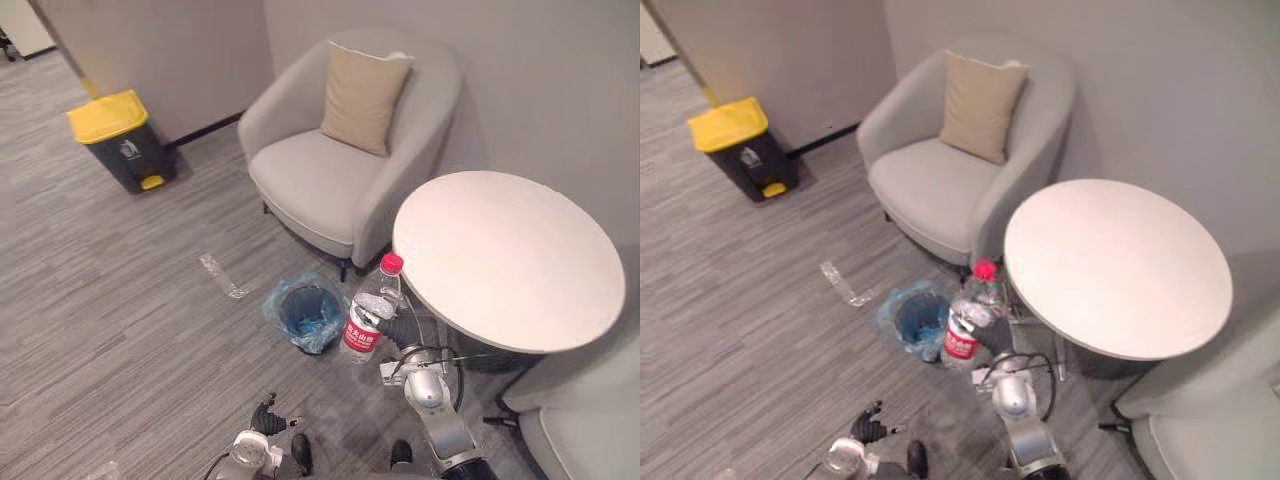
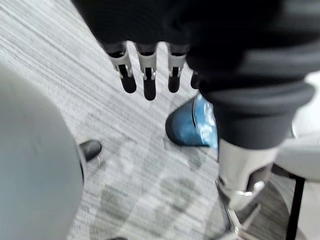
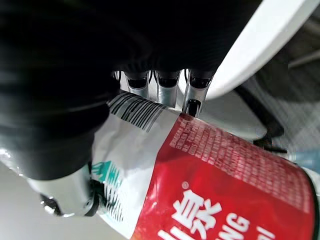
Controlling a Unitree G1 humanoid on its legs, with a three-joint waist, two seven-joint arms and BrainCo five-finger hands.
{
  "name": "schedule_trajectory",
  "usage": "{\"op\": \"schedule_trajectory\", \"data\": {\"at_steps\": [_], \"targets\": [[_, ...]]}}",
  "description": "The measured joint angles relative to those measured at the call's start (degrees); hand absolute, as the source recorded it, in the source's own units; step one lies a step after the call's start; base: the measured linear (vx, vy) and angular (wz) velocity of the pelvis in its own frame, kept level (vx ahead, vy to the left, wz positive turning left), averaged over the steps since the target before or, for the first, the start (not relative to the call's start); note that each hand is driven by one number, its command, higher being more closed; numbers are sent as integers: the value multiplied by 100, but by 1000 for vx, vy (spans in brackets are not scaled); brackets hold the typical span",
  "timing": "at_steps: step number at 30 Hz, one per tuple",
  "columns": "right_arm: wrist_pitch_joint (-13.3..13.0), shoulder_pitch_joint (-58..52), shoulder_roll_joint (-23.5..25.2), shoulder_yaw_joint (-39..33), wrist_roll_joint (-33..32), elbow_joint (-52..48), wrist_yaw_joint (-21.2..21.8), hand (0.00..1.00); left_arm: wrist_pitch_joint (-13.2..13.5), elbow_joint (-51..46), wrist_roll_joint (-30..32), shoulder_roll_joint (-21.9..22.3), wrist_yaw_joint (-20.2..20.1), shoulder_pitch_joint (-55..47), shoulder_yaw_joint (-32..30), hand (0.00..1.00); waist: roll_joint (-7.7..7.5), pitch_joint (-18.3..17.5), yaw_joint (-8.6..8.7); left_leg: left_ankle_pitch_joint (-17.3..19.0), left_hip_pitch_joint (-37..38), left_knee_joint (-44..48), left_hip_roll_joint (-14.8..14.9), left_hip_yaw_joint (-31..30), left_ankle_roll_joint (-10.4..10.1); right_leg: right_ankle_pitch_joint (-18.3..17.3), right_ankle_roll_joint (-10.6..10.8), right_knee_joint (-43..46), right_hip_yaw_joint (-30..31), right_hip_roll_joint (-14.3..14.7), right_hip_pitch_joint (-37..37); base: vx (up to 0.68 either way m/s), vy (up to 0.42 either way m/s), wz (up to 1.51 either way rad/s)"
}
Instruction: Gather rubbish on tea table into small bin, then transfer packed bag to large trash can.
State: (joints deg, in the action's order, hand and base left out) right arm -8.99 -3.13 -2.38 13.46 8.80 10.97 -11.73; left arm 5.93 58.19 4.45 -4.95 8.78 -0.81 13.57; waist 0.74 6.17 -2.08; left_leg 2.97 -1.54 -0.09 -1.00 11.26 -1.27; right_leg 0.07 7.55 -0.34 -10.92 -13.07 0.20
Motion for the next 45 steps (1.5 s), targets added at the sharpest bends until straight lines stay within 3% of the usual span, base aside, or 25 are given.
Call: {"op": "schedule_trajectory", "data": {"at_steps": [4,7,10,11,12,13,15,17,18,19,21,22,24,28,29,31,32,35,39,45], "targets": [[46,74,0,99,0,347,53,100,1,91,1,-29,-1,2,-182,0,-45,8,-47,58,-6,51,-4,0,5,-8,85,18,25,18,5,106,-13,-1],[51,114,-3,118,8,395,52,100,11,88,-1,-62,0,4,-269,0,-124,64,-56,434,-33,421,11,-51,2,-408,149,599,14,-76,-33,94,-16,8],[48,140,-13,160,13,389,51,100,16,101,-3,-84,-1,-10,-289,0,-117,68,-41,789,-14,876,60,-375,41,-644,59,2194,197,-145,-508,154,33,39],[48,155,-34,209,17,390,53,100,17,89,-6,-93,0,-16,-296,0,-115,121,1,825,112,960,107,-577,83,-711,-145,3079,425,-127,-903,212,32,65],[49,152,-54,232,18,399,60,100,16,86,-5,-110,0,-16,-298,0,-100,135,26,837,143,968,149,-667,99,-922,-205,3283,531,-17,-1001,272,-24,89],[35,177,-85,325,21,399,82,100,-1,100,-20,-127,8,-28,-368,0,-119,134,32,856,208,916,223,-882,127,-1211,-253,3166,634,320,-1115,181,-65,75],[28,229,-93,366,21,403,111,100,3,106,-25,-99,7,-15,-365,0,-75,164,44,852,274,841,309,-1158,121,-1268,-313,2648,729,778,-1260,212,-96,83],[19,234,-106,350,15,404,131,100,5,114,-20,-100,-3,-27,-359,0,-95,157,115,864,292,817,262,-1401,61,-910,-380,1788,907,1037,-1303,218,-118,96],[14,225,-115,343,14,402,144,100,6,123,-7,-126,-4,-36,-365,0,-193,131,159,900,332,820,135,-1522,2,-385,-445,1364,996,1008,-1296,244,-152,97],[17,217,-212,300,15,417,156,100,0,213,-1,-52,-1,7,-380,0,-15,155,182,954,409,833,231,-1659,-92,-260,-582,1401,839,1040,-1157,258,-137,67],[15,223,-304,255,13,415,162,100,37,211,-1,74,1,-45,-470,0,202,123,153,963,402,845,364,-1657,-132,-242,-606,1185,735,1131,-1015,258,-91,31],[15,213,-299,222,10,412,161,100,35,218,1,117,1,-50,-546,0,235,115,163,961,383,868,432,-1649,-187,-231,-624,1049,654,1181,-920,265,-92,26],[15,173,-297,92,8,412,157,100,53,210,11,117,-5,-14,-569,0,183,147,180,1005,332,1172,510,-1569,-288,-224,-634,865,535,1229,-665,181,-66,36],[-9,210,-299,34,4,409,54,100,114,129,58,122,-1,11,-574,0,44,175,116,1096,-164,2709,602,-812,-377,-192,-684,554,580,1172,-144,86,17,6],[-13,222,-295,34,5,392,40,100,115,118,67,138,0,-5,-570,0,93,147,111,1242,-153,2697,741,-517,-324,-192,-684,508,616,1181,-97,48,81,-19],[-14,233,-304,15,5,340,26,100,102,104,106,206,-4,-1,-562,0,174,164,140,1176,-114,2047,956,-282,-381,-187,-675,473,633,1197,-107,28,139,-8],[-7,232,-294,23,6,349,27,100,102,103,119,220,-4,10,-547,0,203,170,135,1156,21,1716,899,-339,-423,-139,-584,405,687,1198,-112,7,159,1],[-7,199,-205,37,13,350,54,100,100,97,138,111,-9,31,-377,0,68,176,123,1094,99,1429,661,-356,-325,21,-428,148,768,1054,-90,-8,135,6],[-10,209,-194,149,30,351,71,100,94,117,307,93,-6,7,-360,0,122,188,121,1047,166,1395,491,-209,-249,97,-341,14,951,901,-28,-34,96,-15],[-4,619,-266,424,269,792,32,100,96,158,285,25,12,53,-317,0,136,241,133,884,-75,1124,461,-39,-215,134,-351,202,1147,924,-604,-58,-11,-20]]}}
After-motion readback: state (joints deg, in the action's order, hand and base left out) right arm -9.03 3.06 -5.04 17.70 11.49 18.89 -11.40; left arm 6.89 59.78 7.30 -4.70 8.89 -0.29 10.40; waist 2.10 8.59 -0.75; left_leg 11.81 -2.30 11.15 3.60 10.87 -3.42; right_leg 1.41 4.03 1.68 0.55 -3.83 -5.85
